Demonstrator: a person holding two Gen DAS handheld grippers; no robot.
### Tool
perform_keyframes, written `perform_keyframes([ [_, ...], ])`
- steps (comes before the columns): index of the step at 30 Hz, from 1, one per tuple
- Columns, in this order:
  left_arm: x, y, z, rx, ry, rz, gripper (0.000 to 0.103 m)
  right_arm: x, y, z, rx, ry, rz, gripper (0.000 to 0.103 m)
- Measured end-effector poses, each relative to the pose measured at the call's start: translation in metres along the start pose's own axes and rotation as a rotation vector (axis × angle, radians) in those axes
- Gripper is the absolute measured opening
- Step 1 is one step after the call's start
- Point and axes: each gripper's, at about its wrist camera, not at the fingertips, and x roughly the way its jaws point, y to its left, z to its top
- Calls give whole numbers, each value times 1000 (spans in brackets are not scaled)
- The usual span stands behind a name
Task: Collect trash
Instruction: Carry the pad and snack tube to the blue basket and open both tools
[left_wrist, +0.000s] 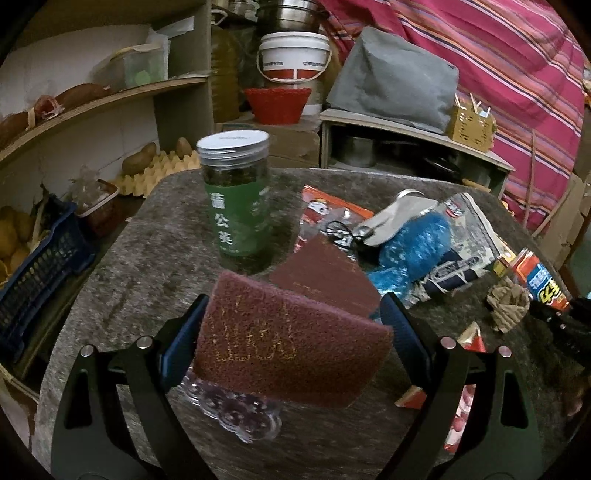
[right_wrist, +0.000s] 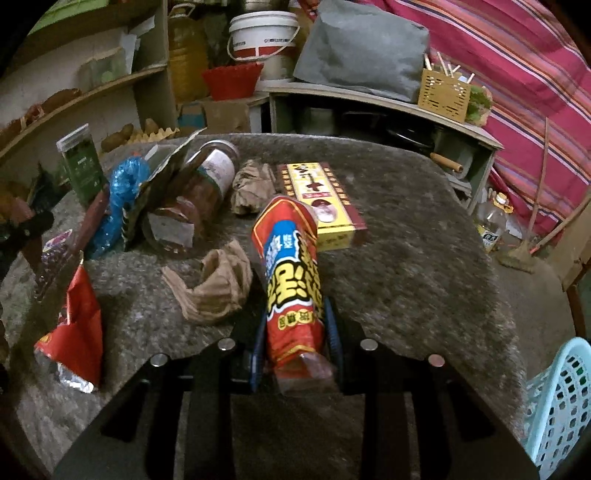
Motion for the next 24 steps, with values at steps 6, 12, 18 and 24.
perform_keyframes([
  [6, -11, -22, -2, 37, -11, -12, 89, -26, -21, -3, 38, -46, -7, 29],
  [12, -31, -57, 2, 105, -57, -29, 89, -54, -50, -9, 79, -85, -28, 29],
  [18, -54, -102, 8, 123, -92, -79, 89, -92, -88, -18, 128, -136, -66, 29],
  [24, -72, -168, 11, 154, -116, -164, 89, -127, -140, -39, 192, -165, -145, 29],
])
